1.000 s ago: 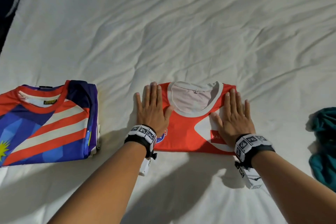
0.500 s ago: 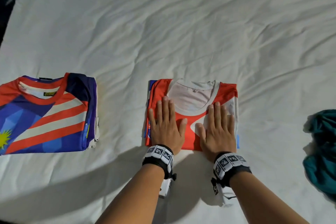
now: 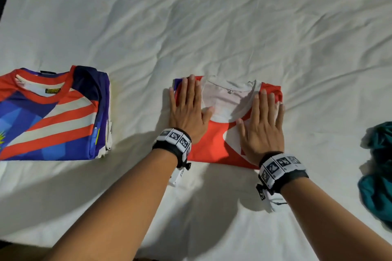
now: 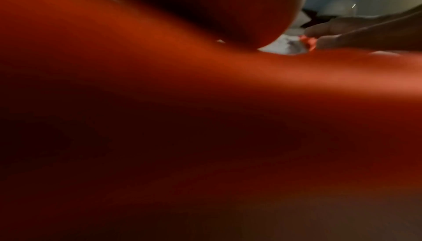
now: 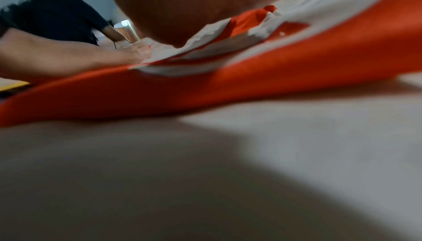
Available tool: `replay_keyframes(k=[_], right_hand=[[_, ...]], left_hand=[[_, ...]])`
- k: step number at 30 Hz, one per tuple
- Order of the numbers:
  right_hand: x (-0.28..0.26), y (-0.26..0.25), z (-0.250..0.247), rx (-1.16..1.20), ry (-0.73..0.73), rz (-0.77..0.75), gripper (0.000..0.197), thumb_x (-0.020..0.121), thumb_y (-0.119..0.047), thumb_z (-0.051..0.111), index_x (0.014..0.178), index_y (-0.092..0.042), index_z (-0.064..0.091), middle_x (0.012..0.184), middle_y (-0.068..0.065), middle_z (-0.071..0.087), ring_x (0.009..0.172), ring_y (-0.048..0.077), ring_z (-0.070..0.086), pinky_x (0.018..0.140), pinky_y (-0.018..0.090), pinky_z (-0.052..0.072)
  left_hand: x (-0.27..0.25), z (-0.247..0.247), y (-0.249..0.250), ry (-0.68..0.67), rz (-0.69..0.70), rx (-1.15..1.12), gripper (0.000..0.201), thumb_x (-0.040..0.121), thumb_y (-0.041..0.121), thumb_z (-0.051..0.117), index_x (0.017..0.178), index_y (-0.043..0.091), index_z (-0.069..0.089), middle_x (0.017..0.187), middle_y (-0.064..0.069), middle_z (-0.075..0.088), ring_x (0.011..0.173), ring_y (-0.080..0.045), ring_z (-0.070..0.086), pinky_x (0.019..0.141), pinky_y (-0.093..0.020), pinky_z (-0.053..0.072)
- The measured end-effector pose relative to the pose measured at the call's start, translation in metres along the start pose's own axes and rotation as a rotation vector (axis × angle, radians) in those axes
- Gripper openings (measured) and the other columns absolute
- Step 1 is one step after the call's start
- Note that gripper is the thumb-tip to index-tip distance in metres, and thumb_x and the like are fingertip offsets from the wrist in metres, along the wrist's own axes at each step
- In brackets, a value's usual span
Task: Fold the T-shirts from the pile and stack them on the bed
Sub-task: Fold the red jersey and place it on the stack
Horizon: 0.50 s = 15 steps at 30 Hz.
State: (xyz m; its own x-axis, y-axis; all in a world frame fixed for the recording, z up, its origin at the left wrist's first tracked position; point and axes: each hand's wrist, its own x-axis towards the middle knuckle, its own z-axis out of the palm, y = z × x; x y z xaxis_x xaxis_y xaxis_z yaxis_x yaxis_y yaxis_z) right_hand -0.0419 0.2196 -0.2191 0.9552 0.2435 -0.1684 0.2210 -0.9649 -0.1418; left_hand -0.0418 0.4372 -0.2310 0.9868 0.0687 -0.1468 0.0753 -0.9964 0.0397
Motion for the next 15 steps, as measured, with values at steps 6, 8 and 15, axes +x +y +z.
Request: replay_keyframes(k=[6,8,15], right_hand=[[-0.003,0.024,0.004,0.165,-0.061,0.109,0.079,0.106,-0.054,0.023,0.16,-0.006,-0.009,0.167,0.014,-0.019,0.154,0.025,-0.019,0.126,0.044,-0.007],[-0.013,0.024,-0.003,0.332,0.034,0.199,0.074,0.105,-0.036,0.042,0.16,-0.004,0.006,0.167,0.022,0.003,0.155,0.033,0.003,0.126,0.048,0.011],[-0.03,0.016,-0.02,0.684,0.001,0.417,0.045,0.096,-0.018,0.058,0.138,-0.028,0.046,0.121,0.014,0.05,0.095,0.035,0.053,0.084,0.039,0.042]], left_hand=[[-0.005,-0.003,-0.019,0.006,-0.323,-0.102,0.086,0.101,0.063,0.018,0.162,0.005,0.003,0.169,-0.022,-0.002,0.156,-0.039,0.004,0.12,-0.068,0.011],[-0.019,-0.014,-0.015,0.063,-0.364,-0.204,0.082,0.102,0.058,0.026,0.163,0.01,0.003,0.164,-0.027,0.018,0.146,-0.043,0.029,0.112,-0.065,0.029],[-0.053,-0.017,-0.017,-0.035,-0.467,-0.777,0.061,0.087,0.046,0.045,0.143,0.049,0.021,0.126,-0.013,0.063,0.095,-0.037,0.066,0.087,-0.053,0.055]])
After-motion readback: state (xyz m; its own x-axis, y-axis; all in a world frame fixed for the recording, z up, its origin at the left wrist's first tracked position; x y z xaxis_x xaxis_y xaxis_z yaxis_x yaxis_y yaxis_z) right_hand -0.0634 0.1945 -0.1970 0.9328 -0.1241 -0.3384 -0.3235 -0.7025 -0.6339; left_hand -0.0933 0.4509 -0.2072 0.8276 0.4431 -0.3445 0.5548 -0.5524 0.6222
